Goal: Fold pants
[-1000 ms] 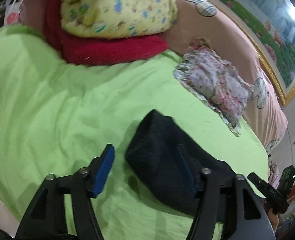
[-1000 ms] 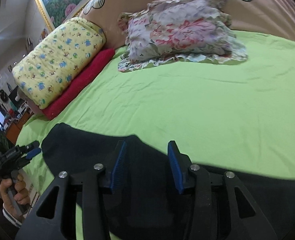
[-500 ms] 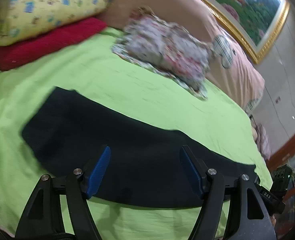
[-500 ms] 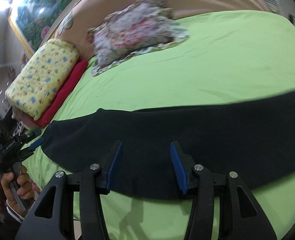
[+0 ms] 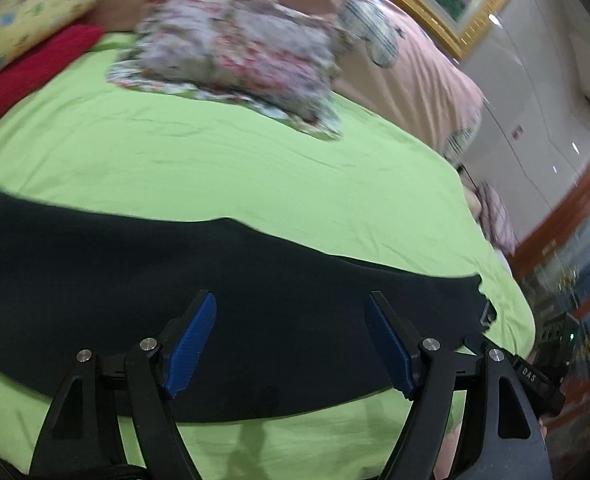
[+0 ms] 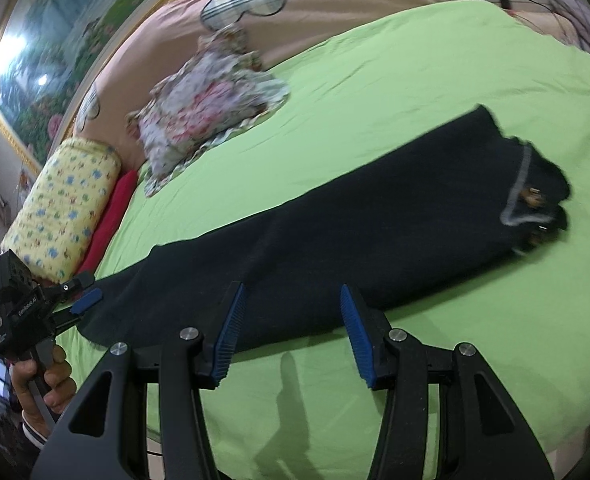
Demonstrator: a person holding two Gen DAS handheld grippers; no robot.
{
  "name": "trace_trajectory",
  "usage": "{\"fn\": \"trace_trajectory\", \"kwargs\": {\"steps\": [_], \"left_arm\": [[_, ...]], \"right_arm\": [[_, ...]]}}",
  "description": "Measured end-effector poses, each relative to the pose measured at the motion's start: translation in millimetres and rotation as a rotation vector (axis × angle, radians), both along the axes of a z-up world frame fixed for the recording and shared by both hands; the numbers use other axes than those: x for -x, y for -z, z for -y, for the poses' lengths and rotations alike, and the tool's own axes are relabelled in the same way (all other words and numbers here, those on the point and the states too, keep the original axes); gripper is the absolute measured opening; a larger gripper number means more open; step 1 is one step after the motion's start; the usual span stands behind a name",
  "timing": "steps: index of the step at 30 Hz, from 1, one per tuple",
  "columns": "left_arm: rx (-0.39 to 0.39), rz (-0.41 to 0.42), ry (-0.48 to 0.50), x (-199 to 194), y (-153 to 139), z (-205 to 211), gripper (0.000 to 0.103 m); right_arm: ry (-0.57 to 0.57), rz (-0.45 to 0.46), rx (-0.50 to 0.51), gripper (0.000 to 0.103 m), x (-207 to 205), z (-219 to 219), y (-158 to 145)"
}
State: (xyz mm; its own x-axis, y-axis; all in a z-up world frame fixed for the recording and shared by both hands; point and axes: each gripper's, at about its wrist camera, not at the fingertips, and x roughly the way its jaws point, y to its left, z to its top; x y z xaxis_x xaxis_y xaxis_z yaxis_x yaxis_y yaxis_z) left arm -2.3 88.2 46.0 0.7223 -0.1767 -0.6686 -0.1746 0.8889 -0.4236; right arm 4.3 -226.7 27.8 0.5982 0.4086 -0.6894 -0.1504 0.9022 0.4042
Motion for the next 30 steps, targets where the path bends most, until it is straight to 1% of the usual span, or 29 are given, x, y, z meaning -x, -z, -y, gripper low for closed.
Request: {"fn": "trace_trajectory", "kwargs": {"steps": [6,9,18,19,21,25,28,30], "left_arm": [[-0.042,0.005,0.131,-30,-7,43,0.08],[-0.066,-0.006,0.197,-48,-6,66,0.08],[-0.083,-0.056,0.378,-97,6,125,0.08],[-0.094,-0.058,0.413,-105,7,134,0.08],[-0.12,-0.06,0.454,-114,8,147,0.081],[-0.165,-0.086,0.571,-139,11,177,0.081],[-0.181,-0.096,0.64,-155,12,194,0.081],[-0.191,-0.11,0.678,-165,14,205,0.081]], "right_arm": [[0.068,0.004,-0.012,0.051,4,28,-3],[0.113,0.002,-0.02,0.051,5,43,-3],[0.231,-0.01,-0.029,0.051,6,82,-4],[0.242,-0.014,-0.03,0.051,5,84,-4],[0.258,-0.023,-0.047,0.051,4,91,-2],[0.296,-0.029,-0.084,0.051,2,103,2],[0.328,-0.033,-0.135,0.051,-1,112,5],[0.355,-0.042,-0.187,0.051,-5,120,10]]}}
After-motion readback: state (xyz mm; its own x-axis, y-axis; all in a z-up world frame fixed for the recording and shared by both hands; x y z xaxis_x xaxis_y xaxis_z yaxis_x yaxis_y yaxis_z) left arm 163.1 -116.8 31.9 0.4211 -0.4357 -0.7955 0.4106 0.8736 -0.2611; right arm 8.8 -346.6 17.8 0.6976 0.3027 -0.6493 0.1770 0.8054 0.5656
